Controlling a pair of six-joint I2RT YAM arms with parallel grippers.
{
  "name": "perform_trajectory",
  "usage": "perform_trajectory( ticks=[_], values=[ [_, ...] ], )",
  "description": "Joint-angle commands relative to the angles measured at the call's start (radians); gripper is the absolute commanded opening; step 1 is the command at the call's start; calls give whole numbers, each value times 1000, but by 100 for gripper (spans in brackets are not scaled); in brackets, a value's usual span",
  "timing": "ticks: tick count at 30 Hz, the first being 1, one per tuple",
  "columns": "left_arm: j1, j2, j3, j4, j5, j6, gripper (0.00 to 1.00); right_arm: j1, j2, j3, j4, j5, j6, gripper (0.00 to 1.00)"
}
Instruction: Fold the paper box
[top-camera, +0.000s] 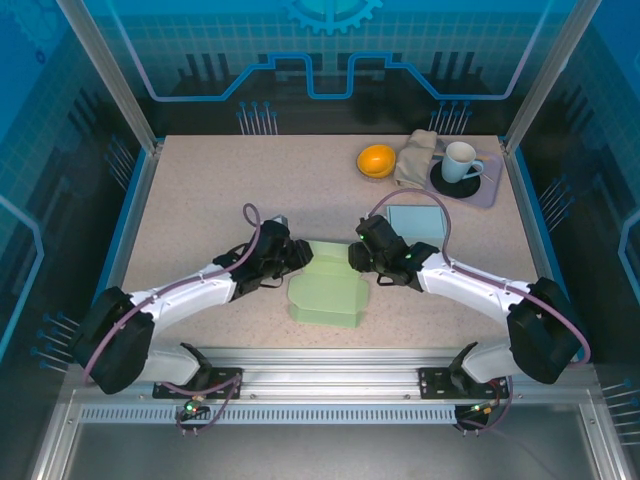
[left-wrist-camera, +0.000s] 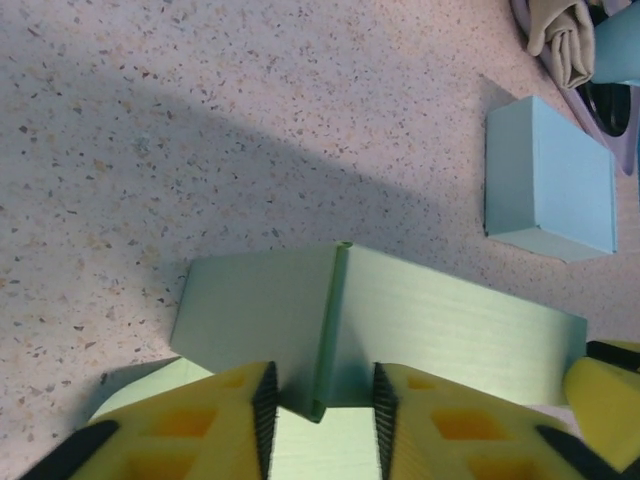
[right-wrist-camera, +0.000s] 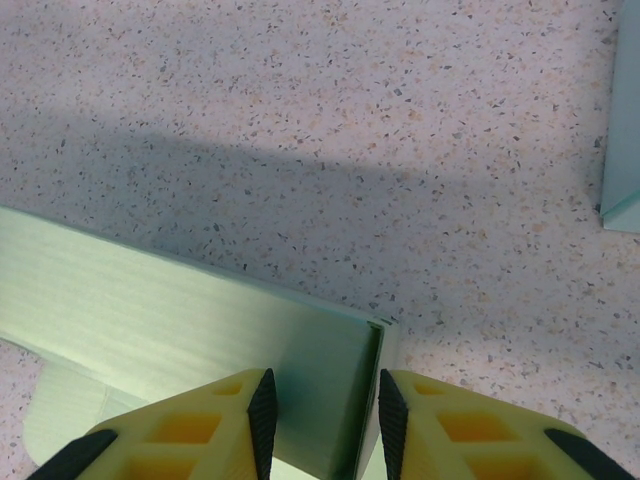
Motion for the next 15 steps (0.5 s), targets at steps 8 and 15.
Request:
perform_trajectory(
  ticks=[8,15],
  values=[
    [-25,80,48,18,-11,-59,20,13,67,13,-33,-29,-2,33],
    [-16,80,109,-75,-25,16,27,10,69,14,-73,8,16,34]
  ],
)
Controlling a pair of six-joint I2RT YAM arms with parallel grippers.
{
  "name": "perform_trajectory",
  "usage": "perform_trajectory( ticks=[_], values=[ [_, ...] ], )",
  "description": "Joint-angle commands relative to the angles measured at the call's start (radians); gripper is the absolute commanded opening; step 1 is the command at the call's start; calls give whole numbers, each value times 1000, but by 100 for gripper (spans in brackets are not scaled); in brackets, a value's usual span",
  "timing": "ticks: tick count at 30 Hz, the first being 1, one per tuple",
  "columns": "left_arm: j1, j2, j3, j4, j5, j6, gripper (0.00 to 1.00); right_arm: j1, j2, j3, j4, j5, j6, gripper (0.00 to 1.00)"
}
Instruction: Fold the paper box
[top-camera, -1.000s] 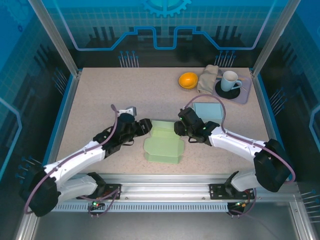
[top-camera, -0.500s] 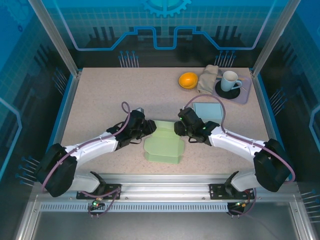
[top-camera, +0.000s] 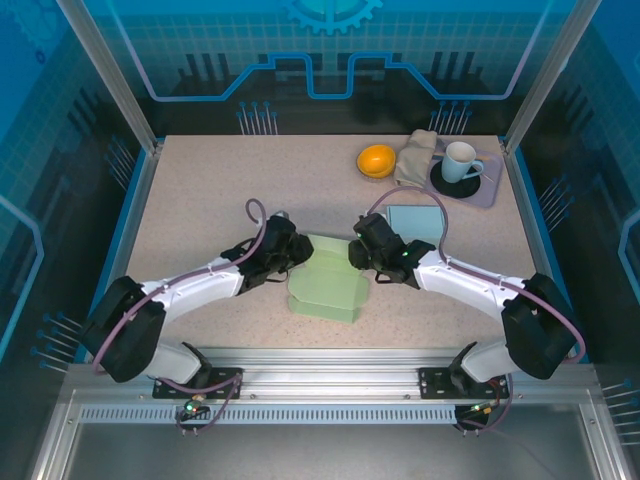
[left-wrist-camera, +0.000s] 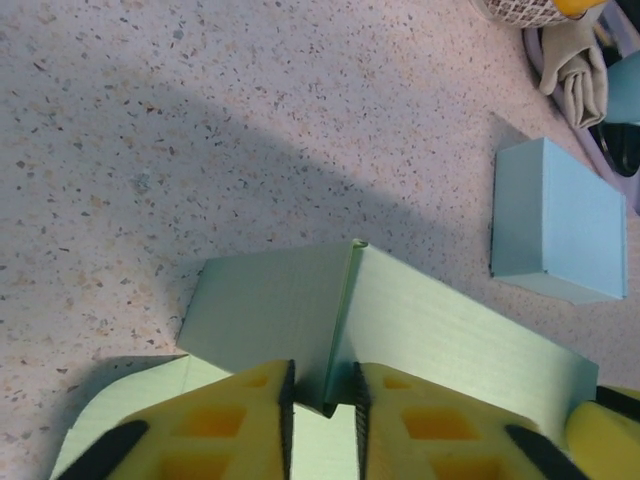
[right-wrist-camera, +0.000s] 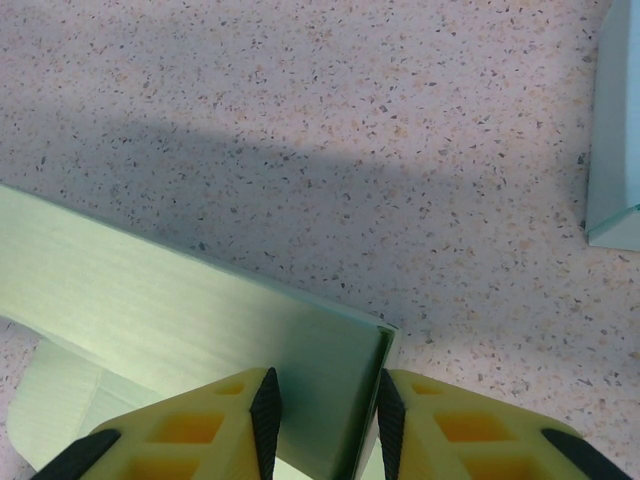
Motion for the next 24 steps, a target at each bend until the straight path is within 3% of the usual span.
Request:
perform_trajectory(
  ticks=[1,7,12,16,24],
  values=[
    [-9,3,85,-129,20,84,28,10,37,-5,-101,-7,21,34],
    [-5,-93,158,-383,-49,154,40,-8,33,16,-153,55,64,35],
    [-23,-221,12,-449,-37,108,44,-15,24,6,-132,53,84,35],
    [-40,-301,-142,-424,9,46,49,-18,18,6,-116,44,88,35],
    [-106,-337,-348,-155,93,-82,58,-19,29,6,-99,21,98,35]
  ],
)
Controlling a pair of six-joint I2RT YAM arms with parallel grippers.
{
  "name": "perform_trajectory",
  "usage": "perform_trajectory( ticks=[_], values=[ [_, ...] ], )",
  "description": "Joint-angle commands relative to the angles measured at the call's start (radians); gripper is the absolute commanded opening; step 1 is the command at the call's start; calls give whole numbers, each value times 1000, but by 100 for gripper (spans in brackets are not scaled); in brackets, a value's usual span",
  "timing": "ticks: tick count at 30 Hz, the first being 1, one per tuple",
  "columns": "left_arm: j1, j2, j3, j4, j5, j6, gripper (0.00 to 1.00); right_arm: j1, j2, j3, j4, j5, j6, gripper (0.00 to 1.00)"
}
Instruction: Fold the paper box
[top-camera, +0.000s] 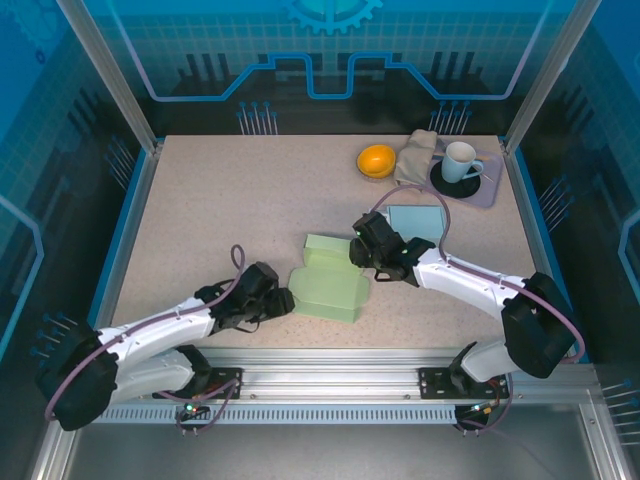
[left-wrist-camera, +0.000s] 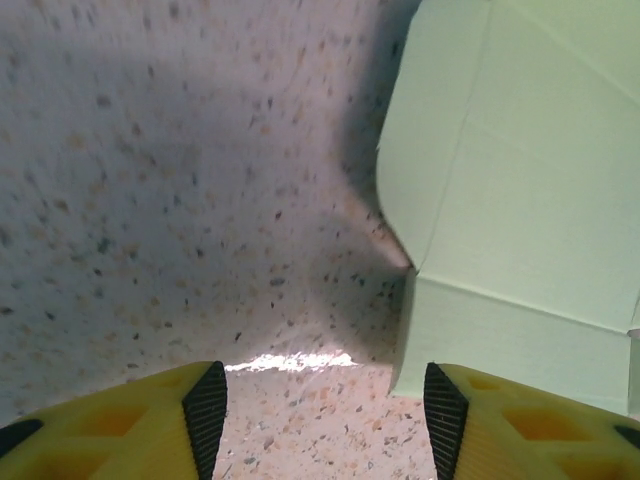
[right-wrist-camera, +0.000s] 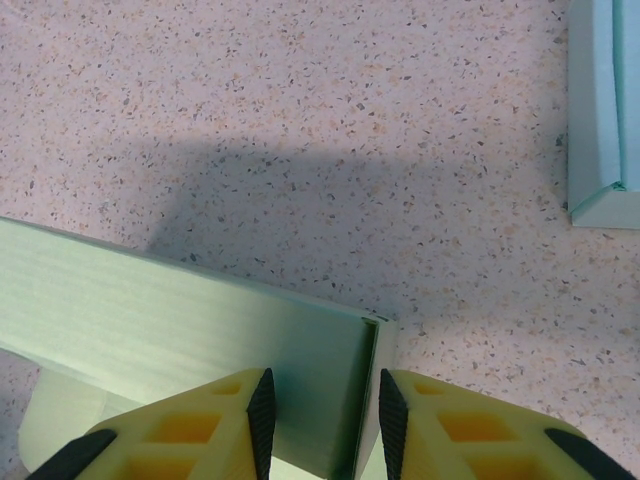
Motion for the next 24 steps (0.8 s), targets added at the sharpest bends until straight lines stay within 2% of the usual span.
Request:
perform_trajectory(
  ticks=[1,5,8,10,12,14,16,20,24],
  values=[
    [-6,23,-26,165,51,-72,58,-12,25,-18,-59,0,20,35],
    [-26,94,-19,260,52,-84,55,-15,20,-51,-65,3,17,35],
    [-47,152,-7,301,48,-102,49,-15,14,-59,-68,4,15,35],
    [-64,185,7,311,48,-103,40,-17,10,-61,-69,0,18,35],
    [-74,196,25,293,36,-94,25,-18,6,-62,-69,-4,14,36],
    [-77,172,54,209,-6,-78,11,-22,-6,-62,-69,-12,9,36],
    [-78,132,119,36,-97,-37,1,-31,-29,-63,-67,-31,-2,40],
    [-79,55,284,-253,-254,143,0,-86,-146,-57,-53,-111,-58,51],
    [-78,15,454,-504,-431,328,0,-171,-350,-30,-54,-219,-164,60]
  ],
)
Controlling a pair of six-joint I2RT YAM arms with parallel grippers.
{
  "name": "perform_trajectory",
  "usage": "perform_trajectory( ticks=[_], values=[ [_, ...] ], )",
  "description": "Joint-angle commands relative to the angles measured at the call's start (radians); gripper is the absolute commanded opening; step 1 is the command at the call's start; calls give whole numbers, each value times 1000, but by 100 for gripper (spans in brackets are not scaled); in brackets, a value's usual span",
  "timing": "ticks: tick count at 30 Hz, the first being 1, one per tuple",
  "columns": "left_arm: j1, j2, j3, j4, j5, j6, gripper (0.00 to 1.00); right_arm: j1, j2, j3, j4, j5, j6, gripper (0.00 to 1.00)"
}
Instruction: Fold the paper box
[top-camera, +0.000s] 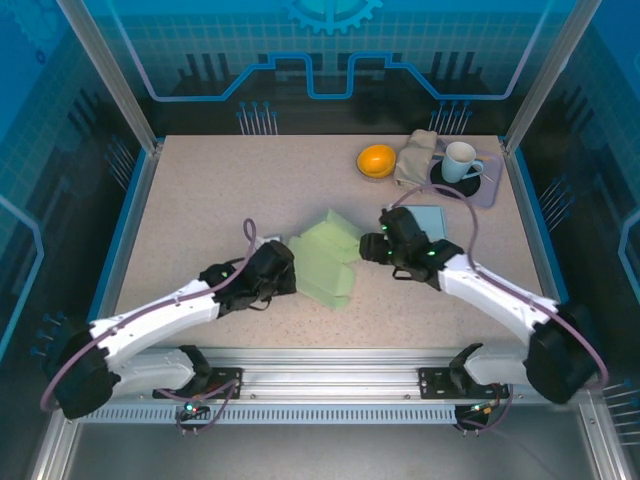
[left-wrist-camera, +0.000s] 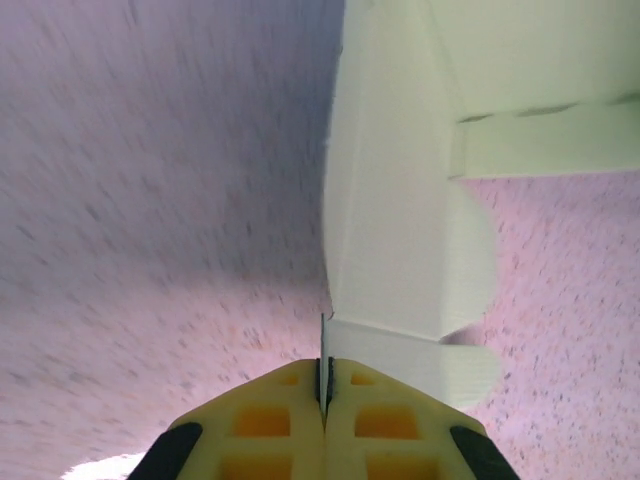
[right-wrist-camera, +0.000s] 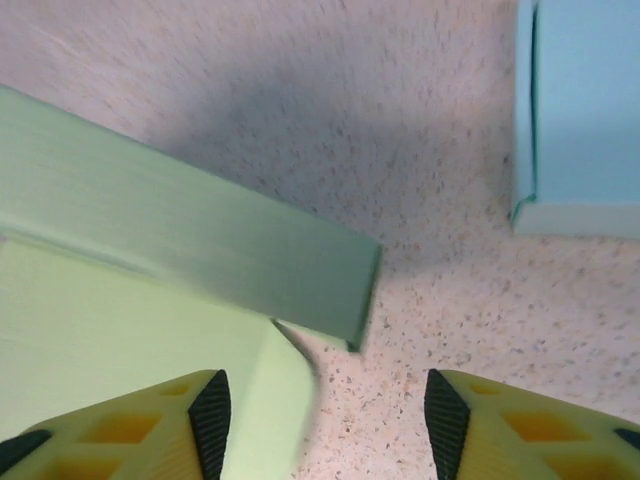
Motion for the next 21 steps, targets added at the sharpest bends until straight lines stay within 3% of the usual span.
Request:
perform_trajectory(
  ticks=[1,4,10,17,21],
  values=[
    [-1,-29,139,-334,-240,222,0,-69,-179,70,-40,-107,-118,62],
    [-2,-5,281,-469,-371,394,0,-120,-297,143,-106,-122,-240,66],
    [-10,115,548,-701,-522,742,0,-151,-414,187,-212,-60,-466,70],
    [-80,202,728,-1024,-763,843,0,-155,-527,117,-257,10,-524,70],
    [-185,188,724,-1058,-743,949,1,-156,-571,91,-272,33,-553,72]
  ],
)
